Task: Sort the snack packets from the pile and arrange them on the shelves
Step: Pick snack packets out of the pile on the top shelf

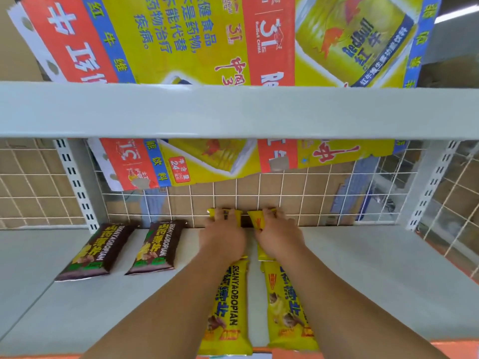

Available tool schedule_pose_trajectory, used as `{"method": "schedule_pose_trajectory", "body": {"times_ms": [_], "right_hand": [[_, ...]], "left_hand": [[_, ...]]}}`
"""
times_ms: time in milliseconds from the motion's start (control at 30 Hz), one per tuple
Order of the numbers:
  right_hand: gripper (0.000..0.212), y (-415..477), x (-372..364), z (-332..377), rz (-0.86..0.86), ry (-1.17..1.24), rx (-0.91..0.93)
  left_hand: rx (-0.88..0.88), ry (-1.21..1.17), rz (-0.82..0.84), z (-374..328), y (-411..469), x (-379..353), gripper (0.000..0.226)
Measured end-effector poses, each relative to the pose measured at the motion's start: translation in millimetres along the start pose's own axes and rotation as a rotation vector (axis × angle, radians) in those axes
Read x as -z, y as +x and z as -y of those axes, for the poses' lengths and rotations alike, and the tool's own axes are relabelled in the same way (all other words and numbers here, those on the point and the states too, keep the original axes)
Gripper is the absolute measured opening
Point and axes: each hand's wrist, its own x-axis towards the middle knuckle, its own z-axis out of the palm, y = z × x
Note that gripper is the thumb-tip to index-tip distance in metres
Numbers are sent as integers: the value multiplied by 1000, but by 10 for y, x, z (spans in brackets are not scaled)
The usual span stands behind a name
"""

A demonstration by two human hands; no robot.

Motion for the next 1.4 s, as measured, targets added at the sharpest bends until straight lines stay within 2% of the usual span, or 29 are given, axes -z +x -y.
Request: {"method": "schedule_pose_trajectory", "body": {"times_ms": [167, 567, 833, 1067, 1233, 1400], "right_hand": [[75, 80, -11, -52, 16, 51, 3], [78, 87, 42, -135, 22, 139, -20], [78, -227, 198, -132, -21, 167, -1], [74, -704, 436, 70, -49, 142, 117], [77, -969, 668, 293, -16, 182, 168], [71, -1282, 817, 633, -28, 192, 283]], "left_hand": [[-14, -75, -8, 60, 38, -28, 73], [-4, -57, -23, 40, 11, 31, 77], [-72, -57, -147, 47, -373, 155, 76], [-55, -79, -206, 40, -915, 402, 73], [-9, -102, -215, 111, -1292, 649, 83], [55, -103, -272, 319, -1678, 954, 83]]}}
